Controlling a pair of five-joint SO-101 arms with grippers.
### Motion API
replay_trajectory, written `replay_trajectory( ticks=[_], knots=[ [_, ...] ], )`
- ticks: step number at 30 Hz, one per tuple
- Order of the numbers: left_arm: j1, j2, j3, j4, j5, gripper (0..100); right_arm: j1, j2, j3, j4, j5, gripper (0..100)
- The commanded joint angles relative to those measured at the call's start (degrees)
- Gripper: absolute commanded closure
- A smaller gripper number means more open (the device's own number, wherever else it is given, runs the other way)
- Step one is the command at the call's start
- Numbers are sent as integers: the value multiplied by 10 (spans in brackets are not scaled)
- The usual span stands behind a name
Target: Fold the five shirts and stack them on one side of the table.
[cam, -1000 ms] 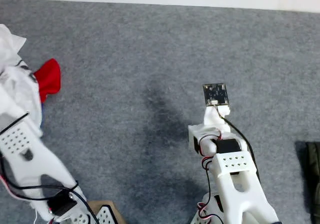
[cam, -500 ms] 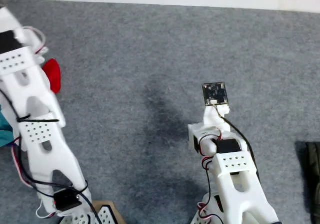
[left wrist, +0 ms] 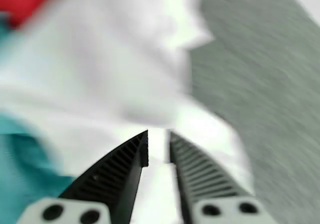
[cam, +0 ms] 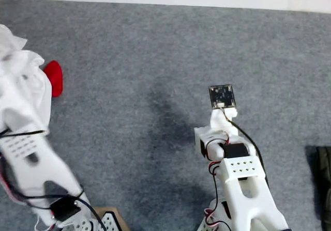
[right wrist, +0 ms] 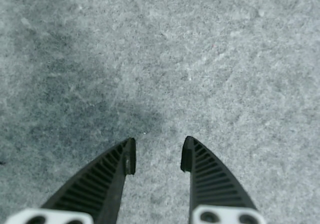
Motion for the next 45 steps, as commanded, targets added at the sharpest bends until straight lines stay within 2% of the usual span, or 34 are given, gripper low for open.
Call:
replay_trajectory(
  ticks=[1, 3, 19, 21, 24, 27, 29, 38, 45],
  knots=[
    [-46, -18, -16, -18, 4, 708, -2, -7, -2, -12, 8, 836],
    [-54, -2, -16, -30, 4, 681, -2, -7, -1, -11, 8, 836],
    [-44, 86, -16, -156, 5, 682, -7, -12, 16, -11, 8, 836],
    [-31, 85, -16, -153, 5, 721, -14, -12, 17, -11, 8, 836],
    [-6, 84, -16, -151, 5, 862, -18, -12, 17, -11, 8, 836],
    [28, 83, -17, -150, 5, 998, -18, -12, 17, -11, 8, 836],
    [55, 82, -17, -149, 5, 976, -18, -12, 17, -11, 8, 836],
    [209, -18, -17, -67, 5, 993, -18, -12, 17, -11, 8, 836],
    [393, -73, -16, -25, 4, 993, -15, -12, 16, -11, 8, 836]
  ],
)
